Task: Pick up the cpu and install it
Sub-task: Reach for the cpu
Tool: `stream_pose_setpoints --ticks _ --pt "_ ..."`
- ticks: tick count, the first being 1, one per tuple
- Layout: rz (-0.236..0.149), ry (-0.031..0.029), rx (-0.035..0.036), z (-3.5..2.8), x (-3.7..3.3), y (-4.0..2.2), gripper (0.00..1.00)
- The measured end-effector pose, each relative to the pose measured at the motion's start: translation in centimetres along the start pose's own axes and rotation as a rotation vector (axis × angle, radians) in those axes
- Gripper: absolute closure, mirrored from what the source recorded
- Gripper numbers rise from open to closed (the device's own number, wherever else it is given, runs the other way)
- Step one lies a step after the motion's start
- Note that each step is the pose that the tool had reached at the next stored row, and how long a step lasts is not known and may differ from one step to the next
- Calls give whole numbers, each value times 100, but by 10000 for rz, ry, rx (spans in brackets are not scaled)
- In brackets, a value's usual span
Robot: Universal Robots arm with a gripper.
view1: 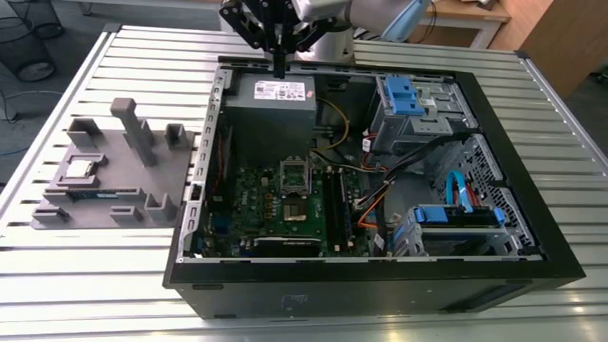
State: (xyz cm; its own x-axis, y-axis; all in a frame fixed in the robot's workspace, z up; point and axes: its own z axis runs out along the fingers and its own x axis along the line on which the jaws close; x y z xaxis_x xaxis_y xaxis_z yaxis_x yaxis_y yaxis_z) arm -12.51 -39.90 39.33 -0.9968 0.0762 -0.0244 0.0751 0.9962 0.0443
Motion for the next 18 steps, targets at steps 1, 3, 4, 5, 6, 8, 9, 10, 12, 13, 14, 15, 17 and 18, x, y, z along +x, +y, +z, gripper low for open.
stream_pose_setpoints --ticks 1,3,4,5,6,8,9,10,12,13,14,15,17,18 --pt "0 0 0 0 12 -1 89" --pt "0 0 -1 -1 44 -3 89" --pt "-1 0 -1 -1 59 -4 89" --pt "0 0 0 -2 72 -5 89" --pt "0 0 -1 -2 85 -6 89" --pt "1 0 0 -3 108 -8 89" --pt "0 0 0 -3 120 -9 89" --pt "0 -1 -1 -3 130 -10 89" --pt "0 0 0 -4 153 -11 89" --pt "0 0 0 -4 167 -12 89" --pt "-1 0 0 -5 180 -13 89" --pt "-1 0 0 -5 194 -14 89" --pt "0 0 0 -6 223 -16 89" --pt "0 0 0 -6 237 -18 89"
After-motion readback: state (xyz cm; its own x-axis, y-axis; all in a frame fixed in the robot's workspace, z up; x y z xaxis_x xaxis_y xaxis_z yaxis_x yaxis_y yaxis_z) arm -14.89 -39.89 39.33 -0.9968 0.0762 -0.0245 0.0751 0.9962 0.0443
